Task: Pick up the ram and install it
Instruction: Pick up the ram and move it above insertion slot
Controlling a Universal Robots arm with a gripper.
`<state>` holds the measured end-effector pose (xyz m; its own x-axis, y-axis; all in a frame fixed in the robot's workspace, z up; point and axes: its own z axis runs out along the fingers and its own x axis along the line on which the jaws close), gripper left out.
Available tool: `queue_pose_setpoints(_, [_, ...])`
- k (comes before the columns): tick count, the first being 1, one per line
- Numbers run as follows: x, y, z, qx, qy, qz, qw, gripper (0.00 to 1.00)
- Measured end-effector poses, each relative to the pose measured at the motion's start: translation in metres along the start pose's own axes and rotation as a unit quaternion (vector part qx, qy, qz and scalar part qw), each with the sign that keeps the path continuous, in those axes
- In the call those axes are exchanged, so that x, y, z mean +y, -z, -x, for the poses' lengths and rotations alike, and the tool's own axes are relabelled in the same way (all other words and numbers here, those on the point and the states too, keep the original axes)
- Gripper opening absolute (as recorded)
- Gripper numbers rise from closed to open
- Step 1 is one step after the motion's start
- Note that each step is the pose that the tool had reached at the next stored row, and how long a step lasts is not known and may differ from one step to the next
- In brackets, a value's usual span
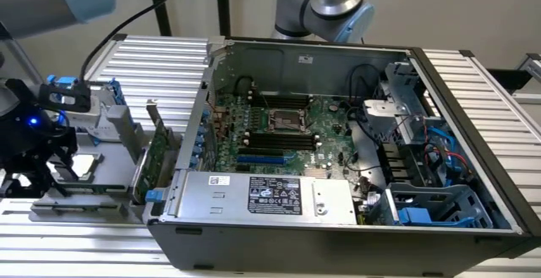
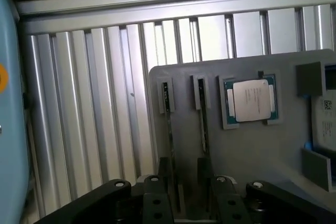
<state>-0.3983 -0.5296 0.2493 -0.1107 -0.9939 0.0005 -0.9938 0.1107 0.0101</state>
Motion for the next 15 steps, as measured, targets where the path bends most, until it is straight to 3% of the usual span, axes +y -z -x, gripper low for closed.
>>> queue_pose_setpoints(15, [-0.0049,-0.0264,-0.007,0.0000,0.026,0.0000,0.9997,1.00])
